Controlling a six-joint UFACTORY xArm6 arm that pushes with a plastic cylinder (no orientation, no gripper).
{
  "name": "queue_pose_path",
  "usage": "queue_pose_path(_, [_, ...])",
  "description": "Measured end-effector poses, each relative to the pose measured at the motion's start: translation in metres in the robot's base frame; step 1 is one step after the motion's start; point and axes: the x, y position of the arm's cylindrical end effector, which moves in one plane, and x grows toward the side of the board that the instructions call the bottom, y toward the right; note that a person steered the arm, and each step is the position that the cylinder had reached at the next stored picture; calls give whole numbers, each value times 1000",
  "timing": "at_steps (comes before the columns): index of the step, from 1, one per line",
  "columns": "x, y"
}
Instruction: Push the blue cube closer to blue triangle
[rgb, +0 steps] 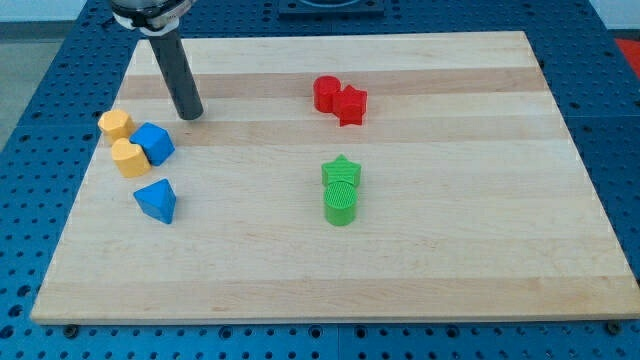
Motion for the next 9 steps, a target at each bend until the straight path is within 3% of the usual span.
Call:
queue_pose_path(5, [20,-60])
queue_pose_path(9, [61,8])
